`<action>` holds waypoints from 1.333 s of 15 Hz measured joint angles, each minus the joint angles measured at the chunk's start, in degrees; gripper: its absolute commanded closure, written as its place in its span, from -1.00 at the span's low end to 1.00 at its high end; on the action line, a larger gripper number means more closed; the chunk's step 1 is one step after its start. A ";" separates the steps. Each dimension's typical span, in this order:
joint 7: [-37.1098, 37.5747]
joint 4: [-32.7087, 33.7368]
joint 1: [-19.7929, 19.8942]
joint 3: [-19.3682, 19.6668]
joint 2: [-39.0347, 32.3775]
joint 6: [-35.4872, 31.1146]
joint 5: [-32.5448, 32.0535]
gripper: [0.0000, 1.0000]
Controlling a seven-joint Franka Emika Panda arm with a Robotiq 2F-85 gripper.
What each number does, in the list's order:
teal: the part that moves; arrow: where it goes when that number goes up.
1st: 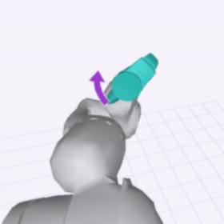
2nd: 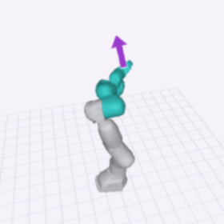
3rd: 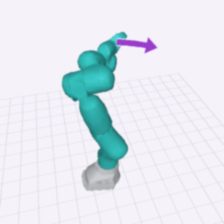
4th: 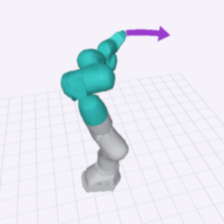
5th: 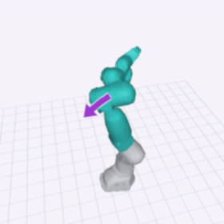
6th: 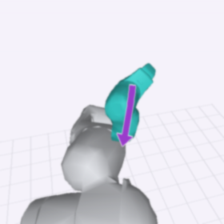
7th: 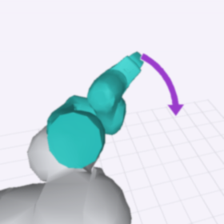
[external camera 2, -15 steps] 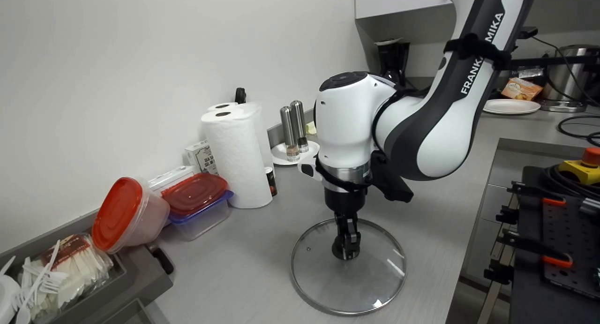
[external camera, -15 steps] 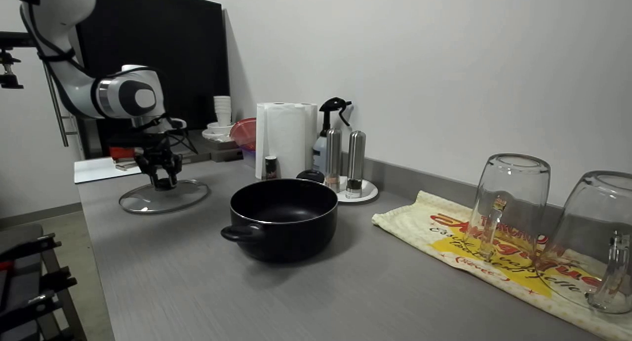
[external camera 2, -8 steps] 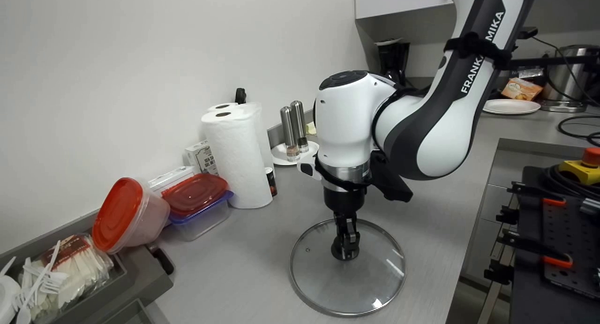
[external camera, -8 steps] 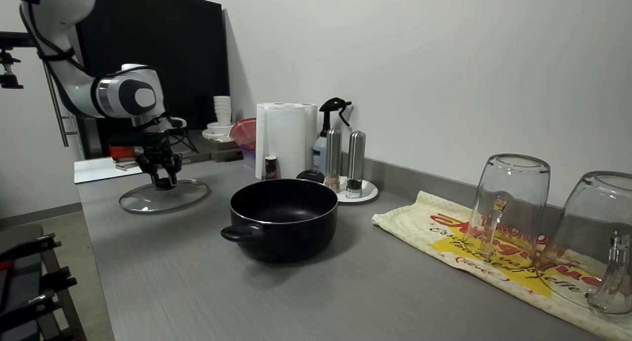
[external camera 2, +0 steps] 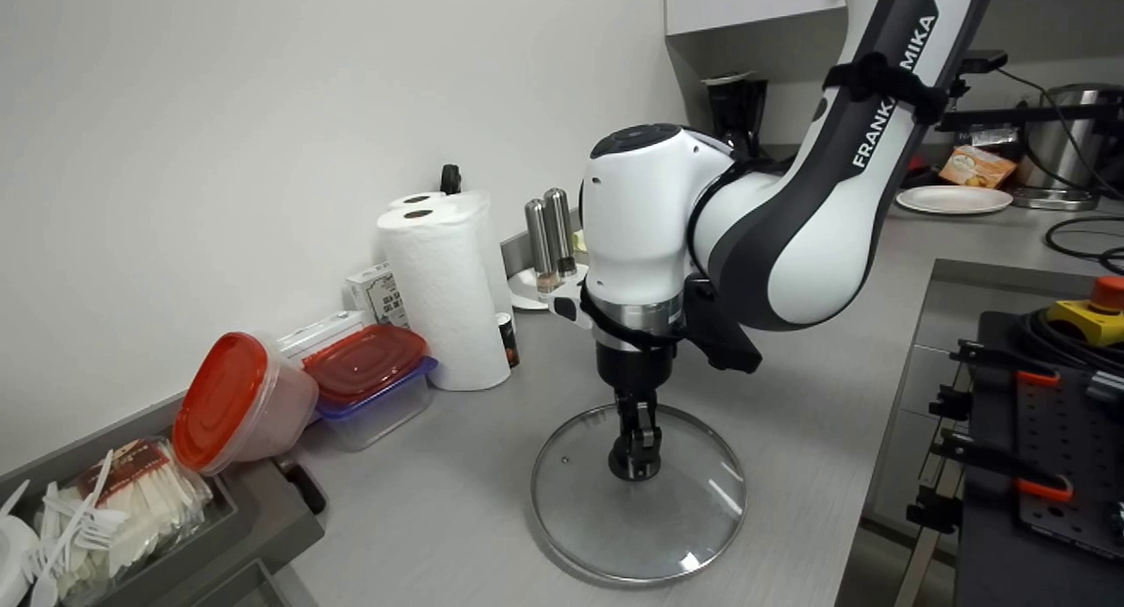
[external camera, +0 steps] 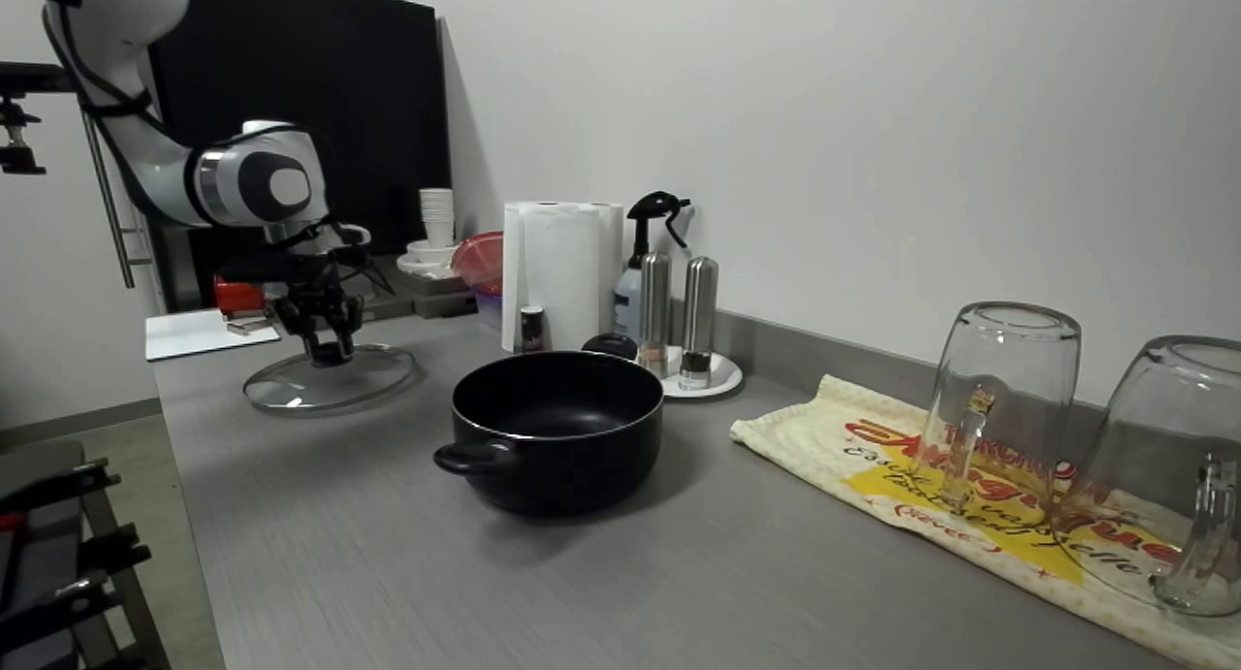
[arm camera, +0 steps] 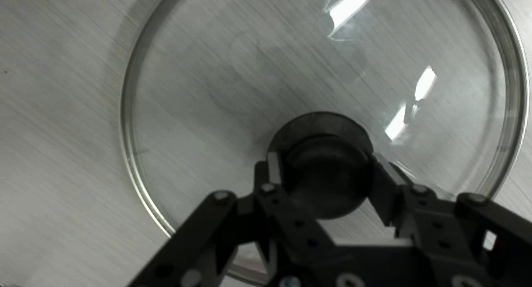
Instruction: Cover the pot with the clear lid
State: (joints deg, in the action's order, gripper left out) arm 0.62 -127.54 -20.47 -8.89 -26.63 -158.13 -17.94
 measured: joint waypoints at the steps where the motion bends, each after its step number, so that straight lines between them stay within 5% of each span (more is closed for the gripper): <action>1: 0.00 0.33 0.04 0.00 0.02 0.00 0.00 0.49; 12: -0.79 4.88 1.21 -0.35 2.19 0.90 0.86 0.49; 20: -4.29 9.16 4.70 -1.71 6.13 10.35 3.81 0.49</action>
State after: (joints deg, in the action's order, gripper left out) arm -3.67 -118.37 -15.77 -10.60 -20.50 -147.78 -14.13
